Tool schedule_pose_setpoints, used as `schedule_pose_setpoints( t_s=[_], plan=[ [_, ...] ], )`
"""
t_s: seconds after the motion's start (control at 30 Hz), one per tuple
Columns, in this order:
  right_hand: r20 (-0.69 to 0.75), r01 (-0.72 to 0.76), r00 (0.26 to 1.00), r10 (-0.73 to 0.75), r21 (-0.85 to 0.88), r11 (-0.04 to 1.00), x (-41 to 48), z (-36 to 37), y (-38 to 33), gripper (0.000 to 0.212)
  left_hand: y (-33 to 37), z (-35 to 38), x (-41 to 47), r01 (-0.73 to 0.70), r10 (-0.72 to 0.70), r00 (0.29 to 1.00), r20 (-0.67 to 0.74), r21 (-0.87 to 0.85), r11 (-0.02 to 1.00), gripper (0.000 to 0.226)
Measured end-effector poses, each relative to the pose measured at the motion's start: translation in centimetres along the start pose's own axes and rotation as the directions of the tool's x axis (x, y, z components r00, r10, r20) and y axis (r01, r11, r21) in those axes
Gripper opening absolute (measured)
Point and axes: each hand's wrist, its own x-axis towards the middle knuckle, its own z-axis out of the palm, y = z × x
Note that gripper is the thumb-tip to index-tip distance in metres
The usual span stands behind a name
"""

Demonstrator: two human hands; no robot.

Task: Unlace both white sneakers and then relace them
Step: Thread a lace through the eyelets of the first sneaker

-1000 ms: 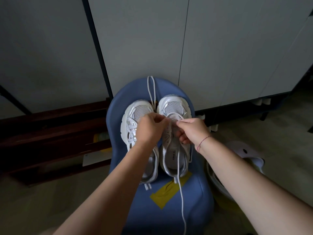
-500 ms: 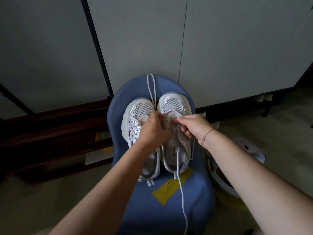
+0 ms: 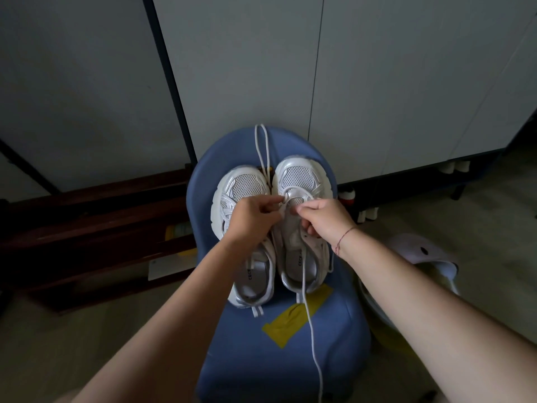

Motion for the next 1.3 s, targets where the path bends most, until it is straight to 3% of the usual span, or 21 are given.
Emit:
schedule_pose_setpoints(
  t_s=[0.13, 0.37, 0.5, 0.7, 0.77, 0.9, 1.0, 1.07, 1.13, 1.23, 1.3],
  plan=[
    [-0.028, -0.042, 0.999, 0.042, 0.001, 0.999, 0.4, 0.4, 0.0, 0.016, -0.3, -0.3, 0.2, 0.028, -0.025, 0.999, 0.037, -0.083, 0.996, 0.036],
    [-0.01, -0.098, 0.995, 0.102, 0.183, 0.978, 0.5, 0.6, 0.0, 0.011, -0.5, -1.2, 0.3, 0.065, -0.038, 0.989, 0.142, -0.189, 0.98, 0.04],
    [-0.011, -0.152, 0.987, 0.159, 0.244, 0.958, 0.9, 0.9, -0.2, 0.012, -0.3, -1.3, 0.3, 0.084, -0.051, 0.984, 0.168, -0.196, 0.977, 0.041],
    [-0.098, -0.112, 0.986, 0.138, 0.232, 0.966, 1.5, 1.9, 0.3, 0.015, -0.4, -1.2, 0.3, 0.074, -0.043, 0.986, 0.164, -0.189, 0.979, 0.041],
    [-0.161, -0.042, 0.985, 0.067, 0.153, 0.987, 1.6, 2.3, 0.8, 0.018, -0.6, -1.1, 0.2, 0.061, -0.037, 0.99, 0.136, -0.172, 0.983, 0.039],
    [-0.245, 0.134, 0.95, -0.195, -0.244, 0.96, 0.0, 2.2, 1.2, 0.014, -0.7, -0.8, 0.2, 0.042, -0.03, 0.996, 0.084, -0.147, 0.988, 0.039],
    [-0.076, 0.221, 0.952, -0.296, -0.499, 0.838, -2.4, 1.2, 0.5, 0.015, -0.7, -0.7, 0.2, 0.046, -0.036, 0.997, 0.075, -0.139, 0.989, 0.037],
    [0.144, 0.312, 0.942, -0.302, -0.706, 0.636, -4.4, 0.6, 0.0, 0.015, -0.7, -0.7, 0.3, 0.048, -0.039, 0.997, 0.068, -0.132, 0.99, 0.036],
    [0.336, 0.41, 0.911, -0.238, -0.782, 0.469, -6.3, 0.2, -0.3, 0.014, -0.5, -0.7, 0.2, 0.057, -0.047, 0.996, 0.073, -0.144, 0.988, 0.035],
    [0.543, 0.499, 0.839, -0.038, -0.739, 0.454, -7.4, 0.0, 0.1, 0.016, -0.4, -0.8, 0.0, 0.064, -0.052, 0.995, 0.081, -0.154, 0.986, 0.035],
    [0.523, 0.428, 0.852, -0.001, -0.696, 0.576, -6.3, -0.4, 0.4, 0.017, -0.4, -0.8, 0.0, 0.066, -0.055, 0.995, 0.079, -0.142, 0.988, 0.035]
  ],
)
